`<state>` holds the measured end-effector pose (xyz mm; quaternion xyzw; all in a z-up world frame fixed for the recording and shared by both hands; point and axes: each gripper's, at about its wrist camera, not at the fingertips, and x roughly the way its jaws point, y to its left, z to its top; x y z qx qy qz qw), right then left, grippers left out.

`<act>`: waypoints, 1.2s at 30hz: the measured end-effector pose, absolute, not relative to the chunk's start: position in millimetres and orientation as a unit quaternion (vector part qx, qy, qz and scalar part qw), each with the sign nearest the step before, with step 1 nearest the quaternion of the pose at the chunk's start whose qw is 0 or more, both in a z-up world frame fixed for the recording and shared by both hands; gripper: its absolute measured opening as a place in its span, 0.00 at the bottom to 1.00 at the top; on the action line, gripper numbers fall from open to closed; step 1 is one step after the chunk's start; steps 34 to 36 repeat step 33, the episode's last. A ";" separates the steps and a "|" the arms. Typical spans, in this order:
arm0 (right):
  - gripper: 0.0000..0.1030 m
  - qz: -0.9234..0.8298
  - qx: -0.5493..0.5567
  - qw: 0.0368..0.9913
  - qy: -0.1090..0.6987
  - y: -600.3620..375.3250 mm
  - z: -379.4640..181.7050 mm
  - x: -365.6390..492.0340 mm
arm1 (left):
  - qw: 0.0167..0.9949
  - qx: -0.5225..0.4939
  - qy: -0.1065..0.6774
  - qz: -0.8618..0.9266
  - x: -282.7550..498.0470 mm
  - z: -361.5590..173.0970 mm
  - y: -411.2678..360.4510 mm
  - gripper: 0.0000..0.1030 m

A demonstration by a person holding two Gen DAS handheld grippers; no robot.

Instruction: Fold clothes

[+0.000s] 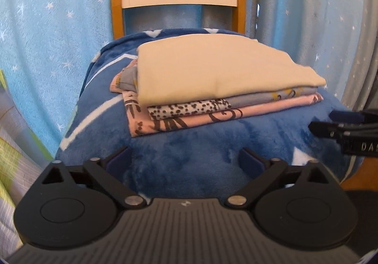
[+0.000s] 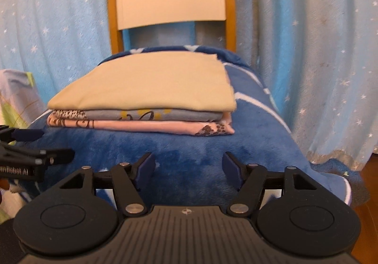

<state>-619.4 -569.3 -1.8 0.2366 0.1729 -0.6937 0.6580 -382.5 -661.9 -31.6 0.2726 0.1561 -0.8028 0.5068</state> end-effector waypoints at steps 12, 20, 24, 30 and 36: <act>1.00 -0.710 0.221 0.644 0.180 -573.3 -13.9 -616.3 | 0.530 0.251 0.158 -0.794 -385.2 -34.9 -659.6 1.00; 1.00 -0.718 0.210 0.639 0.180 -573.1 -18.1 -612.3 | 0.533 0.248 0.167 -0.791 -384.0 -34.5 -663.9 1.00; 1.00 -0.719 0.211 0.637 0.179 -574.3 -18.1 -611.4 | 0.535 0.248 0.167 -0.790 -384.0 -35.3 -664.4 1.00; 1.00 -0.723 0.210 0.634 0.178 -572.7 -18.9 -608.8 | 0.536 0.247 0.168 -0.790 -384.0 -35.7 -664.9 1.00; 1.00 -0.723 0.209 0.633 0.178 -572.7 -18.7 -608.7 | 0.537 0.245 0.167 -0.789 -384.0 -36.0 -664.6 1.00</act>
